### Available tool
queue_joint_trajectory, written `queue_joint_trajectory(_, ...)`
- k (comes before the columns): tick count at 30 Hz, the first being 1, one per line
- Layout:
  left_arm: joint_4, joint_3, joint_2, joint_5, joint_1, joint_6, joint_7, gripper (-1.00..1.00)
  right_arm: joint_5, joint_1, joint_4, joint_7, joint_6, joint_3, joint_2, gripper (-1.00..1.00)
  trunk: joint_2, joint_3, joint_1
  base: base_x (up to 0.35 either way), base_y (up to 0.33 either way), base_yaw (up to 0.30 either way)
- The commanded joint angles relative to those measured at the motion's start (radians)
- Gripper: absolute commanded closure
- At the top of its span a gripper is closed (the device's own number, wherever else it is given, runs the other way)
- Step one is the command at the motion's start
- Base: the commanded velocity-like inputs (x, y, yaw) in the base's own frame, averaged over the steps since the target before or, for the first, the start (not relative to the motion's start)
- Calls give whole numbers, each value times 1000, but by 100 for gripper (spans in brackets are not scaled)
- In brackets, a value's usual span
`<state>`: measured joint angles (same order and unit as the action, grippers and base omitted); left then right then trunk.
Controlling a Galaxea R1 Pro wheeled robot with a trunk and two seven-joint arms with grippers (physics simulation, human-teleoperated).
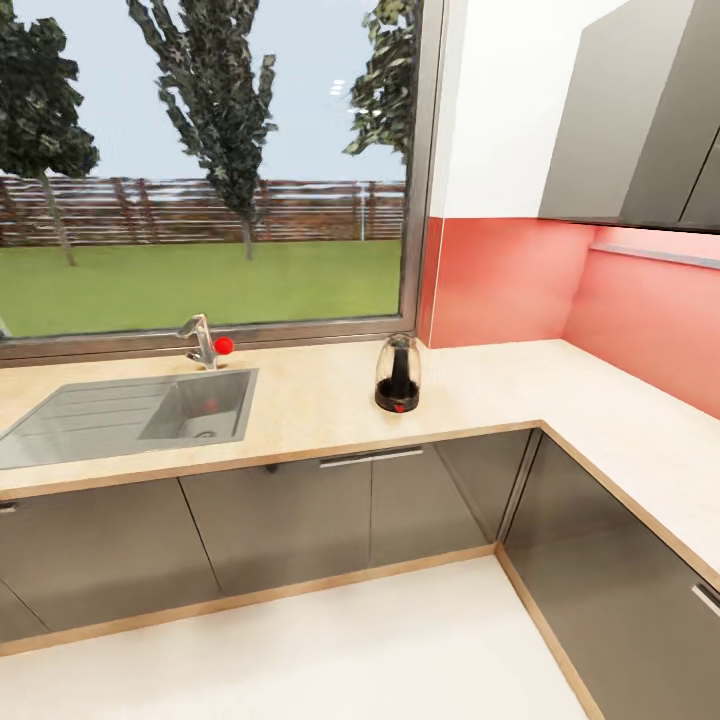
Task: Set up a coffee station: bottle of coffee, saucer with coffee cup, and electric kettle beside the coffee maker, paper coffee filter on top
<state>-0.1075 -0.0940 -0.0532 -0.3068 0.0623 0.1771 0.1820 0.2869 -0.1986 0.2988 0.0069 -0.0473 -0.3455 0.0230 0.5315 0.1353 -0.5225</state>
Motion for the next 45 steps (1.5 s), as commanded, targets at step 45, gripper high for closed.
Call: queue_joint_trajectory(45, 53, -3, -21, -8, -12, 8, 5, -100, -80, -199, 737, 14, 272, 189, -198, -100, 2, 2, 0, 96, 63, 0)
